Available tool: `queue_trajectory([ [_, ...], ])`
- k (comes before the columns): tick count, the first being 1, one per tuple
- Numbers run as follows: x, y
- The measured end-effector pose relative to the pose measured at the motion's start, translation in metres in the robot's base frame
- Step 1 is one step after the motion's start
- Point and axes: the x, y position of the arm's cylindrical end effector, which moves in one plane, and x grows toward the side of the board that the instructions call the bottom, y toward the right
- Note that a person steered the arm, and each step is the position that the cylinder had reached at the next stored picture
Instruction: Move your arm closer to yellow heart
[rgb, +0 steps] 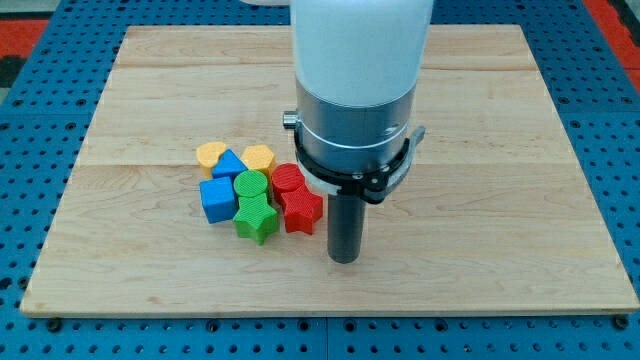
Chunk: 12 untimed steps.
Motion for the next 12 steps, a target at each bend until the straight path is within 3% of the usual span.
queue_trajectory([
  [6, -0.001, 0.057],
  [10, -0.003, 0.018],
  [12, -0.008, 0.029],
])
